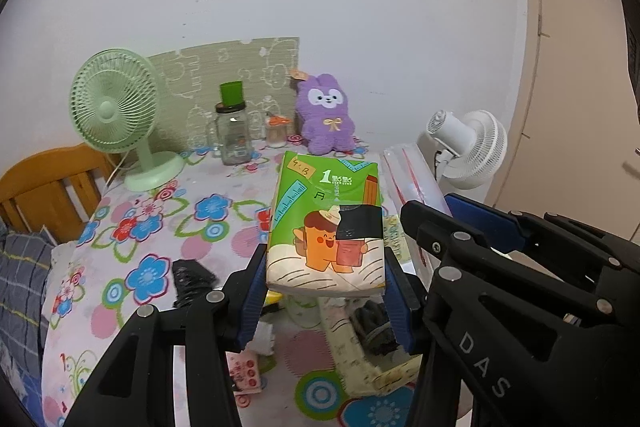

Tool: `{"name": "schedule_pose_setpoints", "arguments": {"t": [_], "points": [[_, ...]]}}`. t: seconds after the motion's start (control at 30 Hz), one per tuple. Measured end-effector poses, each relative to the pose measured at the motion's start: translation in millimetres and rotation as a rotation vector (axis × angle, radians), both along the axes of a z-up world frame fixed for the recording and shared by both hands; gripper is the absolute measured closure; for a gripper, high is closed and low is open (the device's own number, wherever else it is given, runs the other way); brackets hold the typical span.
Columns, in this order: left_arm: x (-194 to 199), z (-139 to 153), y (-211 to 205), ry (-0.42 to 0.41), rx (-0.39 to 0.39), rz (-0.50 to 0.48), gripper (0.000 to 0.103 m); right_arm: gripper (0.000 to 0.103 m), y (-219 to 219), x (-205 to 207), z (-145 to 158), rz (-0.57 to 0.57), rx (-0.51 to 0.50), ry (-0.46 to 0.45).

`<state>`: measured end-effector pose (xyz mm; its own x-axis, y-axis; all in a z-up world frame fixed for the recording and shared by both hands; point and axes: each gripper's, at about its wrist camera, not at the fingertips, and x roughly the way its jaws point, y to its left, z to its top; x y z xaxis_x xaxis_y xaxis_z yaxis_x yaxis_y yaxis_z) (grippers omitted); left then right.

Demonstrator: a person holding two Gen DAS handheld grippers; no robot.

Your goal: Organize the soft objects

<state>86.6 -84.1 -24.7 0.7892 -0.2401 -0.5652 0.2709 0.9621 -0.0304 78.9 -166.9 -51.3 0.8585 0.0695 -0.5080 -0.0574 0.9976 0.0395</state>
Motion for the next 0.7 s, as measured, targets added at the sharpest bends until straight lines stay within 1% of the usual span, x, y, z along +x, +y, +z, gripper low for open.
{"name": "schedule_pose_setpoints", "arguments": {"t": [0.4, 0.7], "points": [[10, -3, -33, 0.017, 0.001, -0.069, 0.049, 0.077, -33, 5, -3, -0.051, -0.005, 0.0], [19, -13, -54, 0.054, 0.014, -0.107, 0.049, 0.077, -55, 10, -13, -0.09, 0.004, 0.022]]}}
